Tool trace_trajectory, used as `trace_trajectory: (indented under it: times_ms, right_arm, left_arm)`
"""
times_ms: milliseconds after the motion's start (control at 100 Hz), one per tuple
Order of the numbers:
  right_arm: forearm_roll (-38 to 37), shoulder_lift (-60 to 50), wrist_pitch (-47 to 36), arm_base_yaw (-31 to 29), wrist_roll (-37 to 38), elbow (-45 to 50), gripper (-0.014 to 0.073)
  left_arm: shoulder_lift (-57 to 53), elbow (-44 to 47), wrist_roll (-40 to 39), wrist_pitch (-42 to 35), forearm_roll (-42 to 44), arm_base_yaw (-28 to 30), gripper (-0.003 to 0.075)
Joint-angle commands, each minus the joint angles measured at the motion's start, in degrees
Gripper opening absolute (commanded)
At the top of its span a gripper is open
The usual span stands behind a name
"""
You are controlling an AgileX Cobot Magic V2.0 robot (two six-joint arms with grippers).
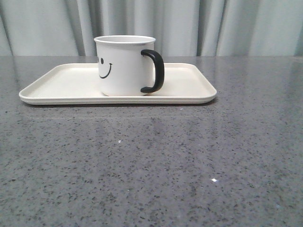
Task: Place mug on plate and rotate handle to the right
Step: 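Move the right gripper above the mug on the tray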
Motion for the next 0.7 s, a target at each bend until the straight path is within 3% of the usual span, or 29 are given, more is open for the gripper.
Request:
trace_trajectory:
  times_ms: [0,140,390,540,690]
  right_arm:
    - [-0.1,0.8,-4.7,-0.2,0.0,-1.9,0.0604]
    - [1.5,1.0,-7.1,-0.2,0.0,-1.8,0.0604]
    - [11.7,7.4,-12.6,-0.2,-9.0,-2.7,0.0604]
    - [16.2,15.4,-12.9,1.5,-12.1,-8.3,0.0604]
    - [16.2,25.5,-12.9,7.0,-13.0,-15.9,0.0604]
  left_arm:
    - [-2.2,0.2,-0.4,-4.0,0.9,0.3,0.0452]
    - [-3.0,0.9,-0.4,-3.9,1.1,0.3,0.045]
    - [-3.0,1.0,-0.4,-3.9,1.1,0.3,0.0447]
    - [-3.0,1.0,-0.4,-4.3,1.1,0.3,0.0447]
    - [-2.8,1.0,-0.4,-4.3,1.1,0.3,0.0439]
